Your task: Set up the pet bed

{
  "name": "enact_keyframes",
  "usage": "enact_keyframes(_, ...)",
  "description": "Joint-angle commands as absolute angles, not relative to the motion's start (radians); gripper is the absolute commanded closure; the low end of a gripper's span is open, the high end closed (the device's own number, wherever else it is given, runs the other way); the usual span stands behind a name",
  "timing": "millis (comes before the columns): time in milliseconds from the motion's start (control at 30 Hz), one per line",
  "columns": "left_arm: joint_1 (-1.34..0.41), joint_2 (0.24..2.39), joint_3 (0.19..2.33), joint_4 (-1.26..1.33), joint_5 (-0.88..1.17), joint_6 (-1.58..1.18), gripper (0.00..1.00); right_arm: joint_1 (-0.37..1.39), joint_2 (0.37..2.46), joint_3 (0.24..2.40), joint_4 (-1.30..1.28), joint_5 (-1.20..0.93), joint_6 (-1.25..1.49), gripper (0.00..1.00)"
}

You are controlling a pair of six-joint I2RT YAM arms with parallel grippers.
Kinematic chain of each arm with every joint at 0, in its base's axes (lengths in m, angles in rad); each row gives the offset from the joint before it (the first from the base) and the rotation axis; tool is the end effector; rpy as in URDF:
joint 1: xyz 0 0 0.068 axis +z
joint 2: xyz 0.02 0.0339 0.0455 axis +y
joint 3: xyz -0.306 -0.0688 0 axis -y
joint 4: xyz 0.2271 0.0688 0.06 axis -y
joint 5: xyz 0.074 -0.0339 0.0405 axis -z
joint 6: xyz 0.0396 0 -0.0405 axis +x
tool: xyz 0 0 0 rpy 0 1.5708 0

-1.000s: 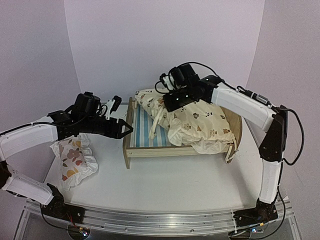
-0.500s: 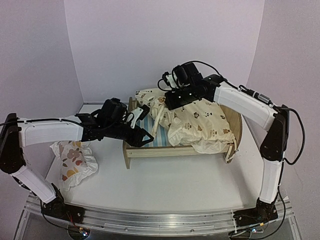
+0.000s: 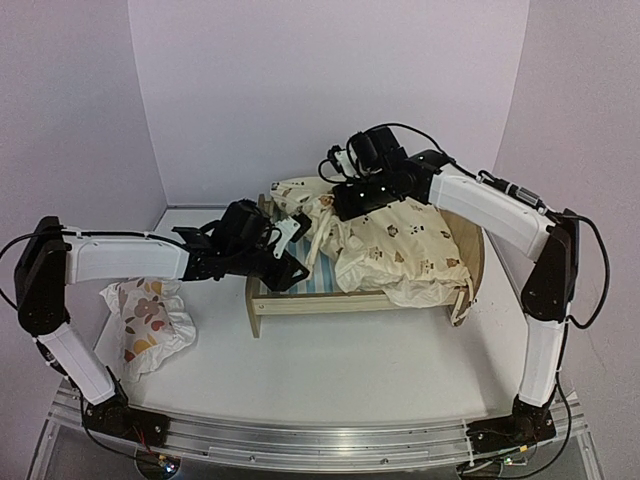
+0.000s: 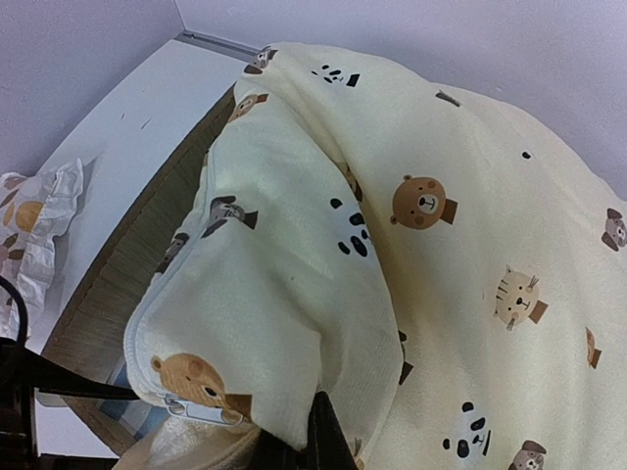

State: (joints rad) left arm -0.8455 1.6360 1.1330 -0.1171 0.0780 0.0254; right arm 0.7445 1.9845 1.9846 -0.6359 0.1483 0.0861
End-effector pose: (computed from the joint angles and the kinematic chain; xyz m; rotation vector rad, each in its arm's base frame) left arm 0.2366 -0.2716 0.2960 0.9864 2.0136 -0.5402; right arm 0.3431 0.3082 0.3865 -0.6370 2.1212 0.3004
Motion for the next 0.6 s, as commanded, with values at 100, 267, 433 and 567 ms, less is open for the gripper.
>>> enact_keyframes(100,-0.844,1.689,1.179,-0.008,0.035,0.081,0.59,0.723,1.906,1.957,-0.614,0.154,0.073,1.00)
enact_keyframes(267,-0.843,1.685,1.159,0.043,0.029,0.090,0.71,0.720,1.898,1.943,-0.612,0.156,0.069,1.00)
enact_keyframes(433,-0.844,1.690,1.176,0.042,0.045,0.094,0.91,0.719,1.893,1.933,-0.609,0.151,0.072,1.00)
enact_keyframes(567,-0.844,1.663,1.198,-0.014,0.009,0.079,0.99,0.718,1.884,1.927,-0.609,0.151,0.070,1.00)
